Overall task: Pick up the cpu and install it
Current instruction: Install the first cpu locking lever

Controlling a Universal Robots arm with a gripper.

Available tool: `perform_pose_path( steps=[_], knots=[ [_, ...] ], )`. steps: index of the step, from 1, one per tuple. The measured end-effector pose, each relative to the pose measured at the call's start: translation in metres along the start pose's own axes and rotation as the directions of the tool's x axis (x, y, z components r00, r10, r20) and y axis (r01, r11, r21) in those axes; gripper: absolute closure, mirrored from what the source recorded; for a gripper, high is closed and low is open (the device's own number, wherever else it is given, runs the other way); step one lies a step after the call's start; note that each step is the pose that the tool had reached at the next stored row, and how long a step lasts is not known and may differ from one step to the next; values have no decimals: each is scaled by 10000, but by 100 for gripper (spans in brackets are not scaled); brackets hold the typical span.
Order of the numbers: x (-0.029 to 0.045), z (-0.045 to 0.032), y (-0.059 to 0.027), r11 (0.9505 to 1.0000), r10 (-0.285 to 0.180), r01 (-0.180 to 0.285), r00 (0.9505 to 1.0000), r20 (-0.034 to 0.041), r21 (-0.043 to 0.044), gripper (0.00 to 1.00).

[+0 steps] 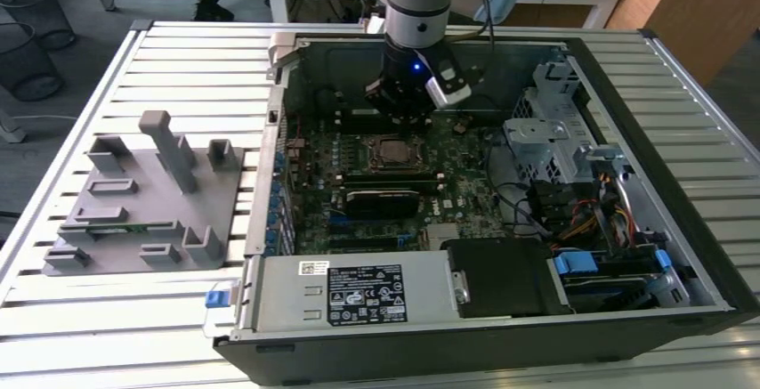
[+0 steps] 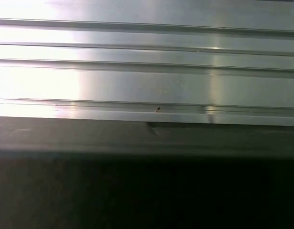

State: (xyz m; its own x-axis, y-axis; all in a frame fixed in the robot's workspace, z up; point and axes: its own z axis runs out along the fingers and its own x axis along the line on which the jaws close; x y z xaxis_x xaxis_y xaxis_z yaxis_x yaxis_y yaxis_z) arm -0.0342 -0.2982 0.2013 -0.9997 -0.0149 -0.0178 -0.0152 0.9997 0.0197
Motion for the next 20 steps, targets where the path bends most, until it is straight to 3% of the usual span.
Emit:
perform_pose_path(
  steps=[13,20],
  knots=[
    [-4,27,-1,9999,-1,1,10000,-23,127,89],
    [-6,50,-1,9996,-4,5,10000,-40,265,89]
  ],
)
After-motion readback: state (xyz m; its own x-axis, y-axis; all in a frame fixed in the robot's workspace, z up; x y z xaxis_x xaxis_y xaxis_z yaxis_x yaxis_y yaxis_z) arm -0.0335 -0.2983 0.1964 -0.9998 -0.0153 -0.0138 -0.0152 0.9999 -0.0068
